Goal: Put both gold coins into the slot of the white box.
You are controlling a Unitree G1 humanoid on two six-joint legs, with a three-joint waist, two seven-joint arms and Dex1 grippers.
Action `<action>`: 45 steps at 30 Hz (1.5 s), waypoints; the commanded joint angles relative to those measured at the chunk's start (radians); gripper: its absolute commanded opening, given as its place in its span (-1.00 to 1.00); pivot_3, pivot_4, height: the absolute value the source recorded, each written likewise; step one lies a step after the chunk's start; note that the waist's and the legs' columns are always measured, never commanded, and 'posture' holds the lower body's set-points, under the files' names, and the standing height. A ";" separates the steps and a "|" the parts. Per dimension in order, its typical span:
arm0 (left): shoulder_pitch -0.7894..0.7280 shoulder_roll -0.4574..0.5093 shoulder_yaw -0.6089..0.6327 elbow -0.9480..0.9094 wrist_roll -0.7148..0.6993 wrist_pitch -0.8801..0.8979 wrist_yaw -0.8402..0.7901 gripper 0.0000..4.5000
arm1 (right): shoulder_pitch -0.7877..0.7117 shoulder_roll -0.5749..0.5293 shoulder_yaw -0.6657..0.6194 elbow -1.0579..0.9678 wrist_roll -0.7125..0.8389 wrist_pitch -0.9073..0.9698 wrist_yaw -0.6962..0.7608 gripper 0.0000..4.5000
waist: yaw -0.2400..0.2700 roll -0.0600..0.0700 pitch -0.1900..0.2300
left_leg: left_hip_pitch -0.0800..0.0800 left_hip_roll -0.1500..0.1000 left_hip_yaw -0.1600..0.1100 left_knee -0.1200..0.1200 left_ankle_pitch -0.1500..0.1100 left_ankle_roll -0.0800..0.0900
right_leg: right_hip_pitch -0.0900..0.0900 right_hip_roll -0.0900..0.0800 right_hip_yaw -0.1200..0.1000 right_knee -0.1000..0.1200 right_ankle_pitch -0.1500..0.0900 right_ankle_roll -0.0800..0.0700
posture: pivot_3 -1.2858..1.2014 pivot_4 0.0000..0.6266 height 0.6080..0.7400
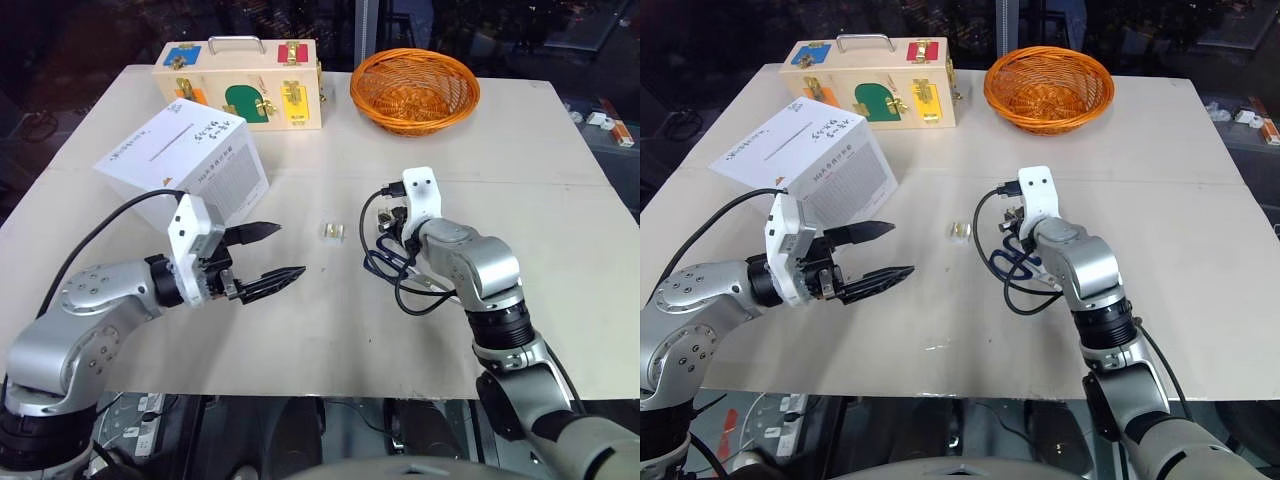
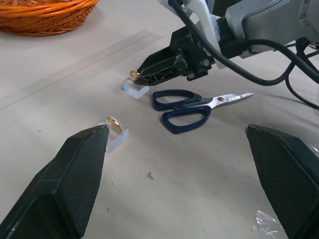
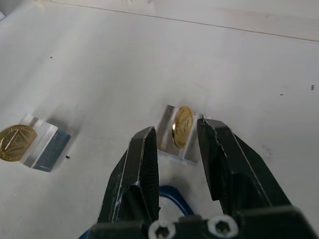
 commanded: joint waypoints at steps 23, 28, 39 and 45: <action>-0.187 -0.035 0.037 0.050 -0.276 0.242 0.134 0.88 | 0.038 -0.058 -0.214 -0.297 0.266 0.041 0.248 -1.00 | 0.002 0.000 0.000 | 0.000 0.000 -0.001 0.000 0.000 0.000 | 0.000 0.000 0.000 0.000 0.000 0.000 | 0.03 -0.52 0.79; -0.297 -0.048 0.013 0.102 -0.383 0.325 0.168 -0.01 | 0.064 -0.159 -0.278 -0.450 0.475 0.102 0.405 -1.00 | 0.002 0.000 0.000 | -0.001 0.000 -0.001 0.000 0.000 0.000 | 0.000 0.000 -0.001 0.000 0.000 0.000 | 0.03 -0.52 0.79; -0.556 -0.127 -0.115 0.222 -0.490 0.433 0.117 -0.19 | 0.022 -0.292 -0.347 -0.549 0.764 0.157 0.458 -1.00 | -0.002 0.001 0.001 | 0.000 0.000 -0.002 0.001 0.000 0.000 | 0.002 0.000 -0.001 0.000 0.000 0.000 | 0.03 -0.52 0.79; -0.577 -0.117 -0.148 0.248 -0.447 0.424 0.045 -0.19 | 0.019 -0.326 -0.357 -0.561 0.852 0.145 0.415 -1.00 | 0.001 0.001 0.001 | 0.000 0.000 -0.002 0.001 0.000 0.000 | 0.002 0.000 -0.001 0.000 0.000 0.000 | 0.03 -0.52 0.79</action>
